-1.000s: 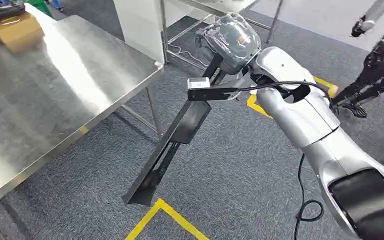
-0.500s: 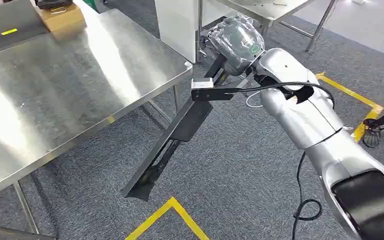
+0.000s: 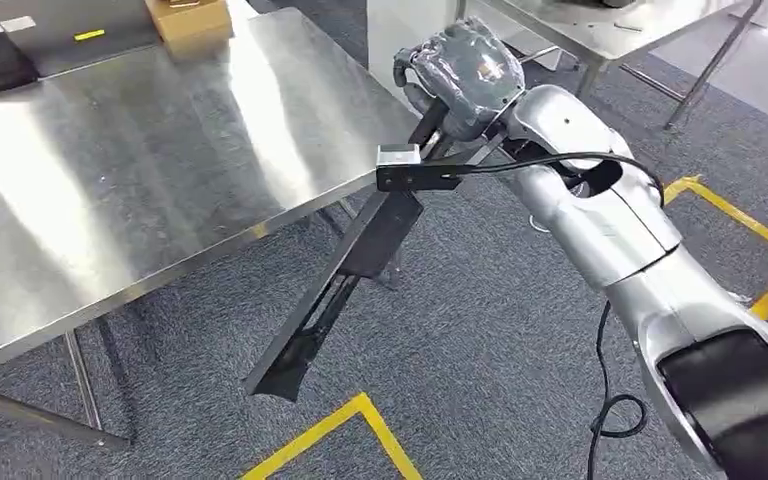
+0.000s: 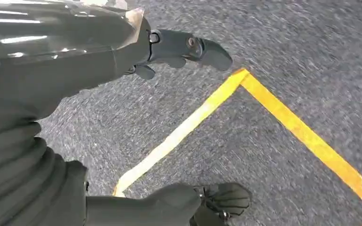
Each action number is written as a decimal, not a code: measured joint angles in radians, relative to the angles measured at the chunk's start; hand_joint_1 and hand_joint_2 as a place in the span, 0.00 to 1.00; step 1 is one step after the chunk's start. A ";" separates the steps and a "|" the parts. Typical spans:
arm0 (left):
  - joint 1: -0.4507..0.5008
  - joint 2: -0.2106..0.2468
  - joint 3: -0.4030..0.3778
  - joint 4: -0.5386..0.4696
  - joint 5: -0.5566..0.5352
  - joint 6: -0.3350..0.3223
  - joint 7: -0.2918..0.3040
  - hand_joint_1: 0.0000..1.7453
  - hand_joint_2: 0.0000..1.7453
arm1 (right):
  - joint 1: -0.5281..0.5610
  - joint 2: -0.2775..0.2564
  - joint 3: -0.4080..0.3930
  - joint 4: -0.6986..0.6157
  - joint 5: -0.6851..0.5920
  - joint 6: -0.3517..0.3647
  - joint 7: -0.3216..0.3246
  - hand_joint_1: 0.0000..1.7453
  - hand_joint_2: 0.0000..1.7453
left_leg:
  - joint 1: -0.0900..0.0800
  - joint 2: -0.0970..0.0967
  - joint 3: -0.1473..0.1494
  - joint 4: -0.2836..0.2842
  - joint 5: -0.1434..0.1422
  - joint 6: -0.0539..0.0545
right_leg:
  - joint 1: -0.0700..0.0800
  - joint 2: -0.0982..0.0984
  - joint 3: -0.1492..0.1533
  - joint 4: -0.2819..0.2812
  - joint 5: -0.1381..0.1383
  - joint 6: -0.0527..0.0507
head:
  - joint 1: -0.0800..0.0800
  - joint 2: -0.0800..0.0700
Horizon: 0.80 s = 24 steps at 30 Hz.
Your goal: Take the parts from the cabinet and place them on the table.
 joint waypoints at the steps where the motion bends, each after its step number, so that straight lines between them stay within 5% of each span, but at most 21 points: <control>1: -0.002 0.001 0.000 0.000 -0.001 0.000 0.000 0.00 1.00 | -0.006 0.000 -0.003 0.008 -0.001 -0.003 0.000 0.97 1.00 | 0.002 -0.007 0.000 0.001 0.003 0.005 | -0.002 0.030 -0.025 0.056 -0.025 -0.005 | -0.002 0.000; 3: -0.008 0.001 0.000 0.000 -0.005 0.000 0.000 0.00 1.00 | -0.007 -0.003 -0.006 0.023 0.003 -0.006 0.004 0.97 1.00 | 0.003 -0.036 0.000 0.001 0.003 0.005 | -0.008 0.050 -0.111 0.219 -0.082 -0.010 | 0.003 0.000; 4: -0.008 0.000 0.000 0.000 -0.007 -0.001 0.003 0.00 1.00 | -0.007 -0.002 -0.006 0.037 0.013 -0.006 0.009 0.97 1.00 | 0.003 -0.053 0.000 0.001 0.003 0.005 | -0.008 0.051 -0.148 0.281 -0.095 -0.006 | 0.004 0.000; 5: -0.008 -0.001 0.000 0.000 -0.008 -0.002 0.005 0.00 1.00 | -0.008 0.001 -0.006 0.051 0.021 -0.008 0.012 0.97 1.00 | 0.003 -0.068 0.000 0.001 0.003 0.005 | -0.008 0.053 -0.159 0.287 -0.087 0.000 | 0.003 0.000; 8: -0.006 -0.001 0.000 0.000 -0.016 -0.008 0.006 0.00 1.00 | -0.035 0.018 -0.006 0.103 0.044 -0.015 0.017 0.97 1.00 | 0.004 -0.110 0.001 0.008 0.001 0.001 | -0.017 0.076 -0.076 0.076 0.017 0.028 | 0.005 0.000; 9: -0.007 -0.001 0.000 0.000 -0.018 -0.008 0.006 0.00 1.00 | -0.051 0.025 -0.006 0.134 0.050 -0.017 0.017 0.97 1.00 | 0.004 -0.122 -0.004 0.011 -0.002 -0.004 | -0.027 0.129 -0.042 -0.002 0.045 0.035 | 0.007 0.000; 10: -0.011 0.000 0.000 0.000 -0.019 -0.008 0.006 0.00 1.00 | -0.069 0.034 -0.005 0.161 0.055 -0.024 0.014 0.97 1.00 | -0.005 -0.134 -0.014 0.026 -0.008 -0.012 | -0.027 0.139 -0.026 -0.027 0.052 0.024 | 0.005 0.000; 13: -0.006 0.000 0.000 0.000 -0.026 -0.008 0.008 0.00 1.00 | -0.112 0.077 -0.005 0.254 0.068 -0.039 0.009 0.97 1.00 | 0.010 -0.163 -0.020 0.017 -0.002 -0.033 | -0.017 0.106 -0.027 -0.024 0.052 0.001 | 0.005 0.000; 14: -0.005 0.003 0.000 0.000 -0.027 -0.008 0.008 0.00 1.00 | -0.129 0.092 -0.005 0.285 0.067 -0.052 0.006 0.97 1.00 | 0.010 -0.167 -0.025 0.021 -0.006 -0.038 | -0.029 0.094 -0.025 -0.031 0.057 -0.008 | 0.005 0.000; 16: -0.004 0.004 0.000 0.000 -0.029 -0.008 0.008 0.00 1.00 | -0.160 0.112 -0.007 0.333 0.062 -0.076 -0.003 0.97 1.00 | 0.003 -0.060 -0.056 0.090 -0.051 -0.049 | -0.026 0.075 -0.022 -0.031 0.054 -0.022 | -0.010 0.000; 17: -0.007 0.004 0.000 0.000 -0.032 -0.009 0.009 0.00 1.00 | -0.174 0.121 -0.008 0.361 0.061 -0.083 -0.004 0.97 1.00 | 0.007 -0.034 -0.095 0.164 -0.088 -0.054 | -0.022 0.063 -0.020 -0.031 0.052 -0.025 | -0.011 0.000; 19: -0.009 0.004 0.000 0.000 -0.040 -0.010 0.011 0.00 1.00 | -0.194 0.129 -0.008 0.415 0.066 -0.092 -0.003 0.97 1.00 | 0.011 -0.018 -0.172 0.304 -0.139 -0.059 | -0.016 0.036 -0.018 -0.031 0.048 -0.029 | -0.012 0.000; 20: -0.008 0.004 0.000 0.000 -0.040 -0.010 0.014 0.00 1.00 | -0.199 0.133 -0.008 0.440 0.070 -0.093 -0.003 0.97 1.00 | 0.012 -0.015 -0.186 0.323 -0.133 -0.059 | -0.015 0.023 -0.017 -0.031 0.046 -0.031 | -0.011 0.000; 22: -0.007 0.005 0.000 0.000 -0.045 -0.011 0.015 0.00 1.00 | -0.214 0.145 -0.011 0.483 0.073 -0.099 0.000 0.97 1.00 | 0.011 -0.010 -0.140 0.221 -0.065 -0.054 | -0.012 0.000 -0.014 -0.031 0.043 -0.033 | -0.012 0.000; 23: -0.008 0.007 0.000 0.000 -0.047 -0.011 0.015 0.00 1.00 | -0.227 0.153 -0.014 0.505 0.074 -0.101 0.001 0.97 1.00 | 0.008 0.009 -0.089 0.128 -0.023 -0.046 | -0.010 -0.011 -0.012 -0.031 0.040 -0.031 | -0.012 0.000; 24: -0.010 0.008 0.000 0.000 -0.047 -0.011 0.015 0.00 1.00 | -0.241 0.156 -0.015 0.521 0.076 -0.105 0.002 0.97 1.00 | 0.001 0.057 -0.044 0.052 0.003 -0.035 | -0.007 -0.019 -0.009 -0.031 0.037 -0.029 | -0.013 0.000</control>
